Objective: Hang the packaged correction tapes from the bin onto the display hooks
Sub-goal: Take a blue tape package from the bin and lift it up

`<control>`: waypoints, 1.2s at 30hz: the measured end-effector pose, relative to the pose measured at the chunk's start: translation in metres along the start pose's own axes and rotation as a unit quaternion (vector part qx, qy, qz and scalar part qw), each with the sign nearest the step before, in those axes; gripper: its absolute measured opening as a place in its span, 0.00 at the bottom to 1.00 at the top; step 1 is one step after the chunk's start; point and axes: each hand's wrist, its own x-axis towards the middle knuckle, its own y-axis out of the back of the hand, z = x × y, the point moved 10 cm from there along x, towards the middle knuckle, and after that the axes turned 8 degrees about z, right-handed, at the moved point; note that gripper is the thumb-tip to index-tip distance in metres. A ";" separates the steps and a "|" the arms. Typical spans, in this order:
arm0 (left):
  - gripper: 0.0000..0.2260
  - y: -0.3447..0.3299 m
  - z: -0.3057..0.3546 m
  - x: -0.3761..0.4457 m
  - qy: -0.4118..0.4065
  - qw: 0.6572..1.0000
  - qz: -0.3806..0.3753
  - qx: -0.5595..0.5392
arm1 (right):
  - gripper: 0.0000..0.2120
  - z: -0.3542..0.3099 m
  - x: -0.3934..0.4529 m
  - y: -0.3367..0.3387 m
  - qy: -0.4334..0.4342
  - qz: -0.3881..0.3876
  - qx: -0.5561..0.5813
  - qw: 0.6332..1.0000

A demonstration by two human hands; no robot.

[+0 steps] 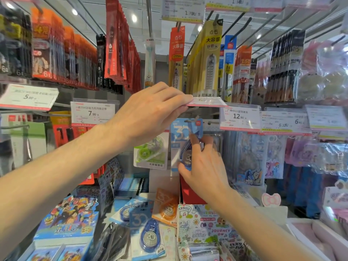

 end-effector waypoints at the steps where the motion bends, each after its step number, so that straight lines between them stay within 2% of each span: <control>1: 0.16 0.000 0.000 0.000 -0.001 1.000 0.000 0.002 | 0.38 0.001 0.003 -0.006 -0.007 -0.010 0.004 1.000; 14: 0.17 -0.001 -0.001 0.000 0.006 1.000 -0.007 0.000 | 0.39 0.006 0.017 -0.044 -0.028 -0.036 -0.015 0.999; 19: 0.17 0.000 0.000 -0.002 0.004 1.000 -0.006 -0.002 | 0.42 0.006 0.013 -0.040 -0.028 -0.063 -0.008 0.998; 23: 0.17 -0.002 0.000 -0.009 0.003 1.000 -0.005 0.006 | 0.40 0.003 -0.001 -0.029 -0.015 -0.096 -0.001 0.995; 27: 0.17 0.000 0.002 -0.021 0.012 1.000 -0.015 0.016 | 0.35 -0.008 -0.025 -0.026 0.040 -0.172 0.032 0.984; 31: 0.16 0.018 0.008 -0.049 0.036 0.999 0.008 0.000 | 0.33 -0.030 -0.053 -0.028 0.108 -0.261 0.075 0.956; 36: 0.13 0.020 0.015 -0.120 0.104 0.994 -0.023 -0.039 | 0.22 -0.066 -0.075 -0.050 0.196 -0.324 0.067 0.923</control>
